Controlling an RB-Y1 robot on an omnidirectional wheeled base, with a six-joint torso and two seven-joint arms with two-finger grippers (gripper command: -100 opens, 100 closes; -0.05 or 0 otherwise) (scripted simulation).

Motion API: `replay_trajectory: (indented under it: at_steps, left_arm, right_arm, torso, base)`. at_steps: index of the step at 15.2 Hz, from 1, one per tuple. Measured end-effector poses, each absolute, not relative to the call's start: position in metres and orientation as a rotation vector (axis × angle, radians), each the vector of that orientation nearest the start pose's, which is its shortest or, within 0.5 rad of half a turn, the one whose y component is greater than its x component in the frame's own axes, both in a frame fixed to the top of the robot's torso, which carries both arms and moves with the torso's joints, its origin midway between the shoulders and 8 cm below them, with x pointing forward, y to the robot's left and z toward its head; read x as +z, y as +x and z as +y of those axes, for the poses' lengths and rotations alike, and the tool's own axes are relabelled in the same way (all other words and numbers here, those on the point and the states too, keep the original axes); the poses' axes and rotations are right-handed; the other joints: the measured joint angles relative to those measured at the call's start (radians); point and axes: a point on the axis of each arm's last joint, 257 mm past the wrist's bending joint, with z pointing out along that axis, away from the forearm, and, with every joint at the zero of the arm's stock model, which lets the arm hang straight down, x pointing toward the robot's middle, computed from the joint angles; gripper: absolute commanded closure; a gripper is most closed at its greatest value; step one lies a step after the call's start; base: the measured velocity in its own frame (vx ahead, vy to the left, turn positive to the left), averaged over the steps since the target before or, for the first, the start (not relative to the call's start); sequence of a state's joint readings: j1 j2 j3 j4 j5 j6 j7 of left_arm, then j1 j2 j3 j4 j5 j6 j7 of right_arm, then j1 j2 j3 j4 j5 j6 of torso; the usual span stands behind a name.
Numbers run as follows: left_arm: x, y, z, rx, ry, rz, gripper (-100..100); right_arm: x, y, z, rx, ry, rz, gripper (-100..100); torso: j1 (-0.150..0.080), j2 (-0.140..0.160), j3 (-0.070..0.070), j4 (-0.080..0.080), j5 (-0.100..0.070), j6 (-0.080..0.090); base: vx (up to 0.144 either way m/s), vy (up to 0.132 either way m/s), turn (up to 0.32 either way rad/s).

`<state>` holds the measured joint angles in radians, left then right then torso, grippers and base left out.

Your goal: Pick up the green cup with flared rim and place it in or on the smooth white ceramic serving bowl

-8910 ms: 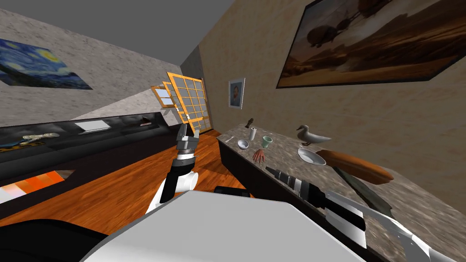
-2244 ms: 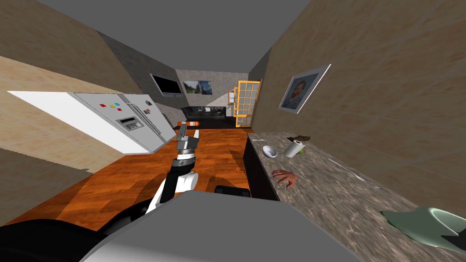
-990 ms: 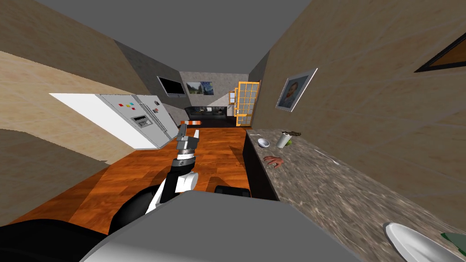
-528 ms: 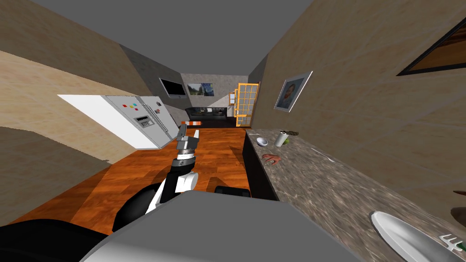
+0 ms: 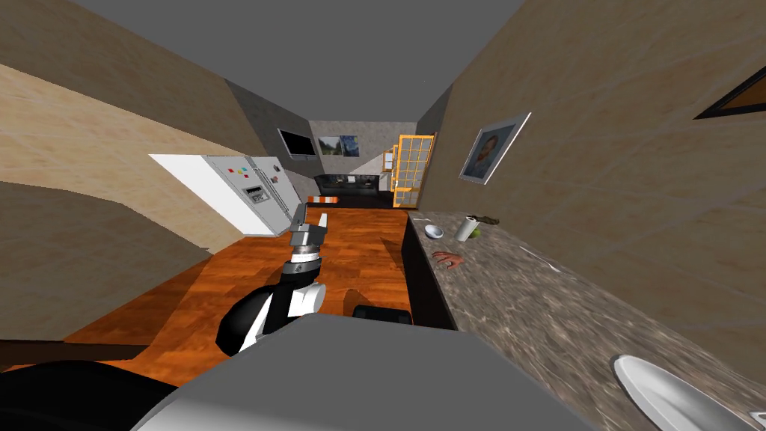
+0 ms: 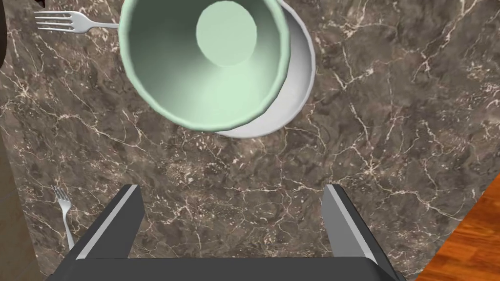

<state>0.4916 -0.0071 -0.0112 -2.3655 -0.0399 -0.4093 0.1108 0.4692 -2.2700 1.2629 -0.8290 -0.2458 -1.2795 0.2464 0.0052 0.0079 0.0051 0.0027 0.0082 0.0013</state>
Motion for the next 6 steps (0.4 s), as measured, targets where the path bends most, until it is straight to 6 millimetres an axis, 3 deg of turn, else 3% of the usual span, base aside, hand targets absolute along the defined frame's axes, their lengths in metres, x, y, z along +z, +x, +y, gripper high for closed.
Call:
replay_trajectory:
  at_steps: [2,6]
  left_arm:
    - [0.0477,0.3428,0.2705,-1.392,-0.681,0.596,0]
    - [0.0477,0.3428,0.2705,-1.392,-0.681,0.596,0]
  right_arm:
    - [-0.033,0.0569,-0.7433,-0.211,-0.358,3.091,-100]
    - [-0.0331,0.0568,-0.7432,-0.21,-0.358,3.091,-100]
  torso:
    - [0.0,-0.002,-0.001,0.0,0.0,0.001]
    - [0.002,-0.008,-0.004,-0.002,0.0,0.001]
  base:
    - [-0.046,-0.027,0.031]
    - [-0.005,-0.002,-0.001]
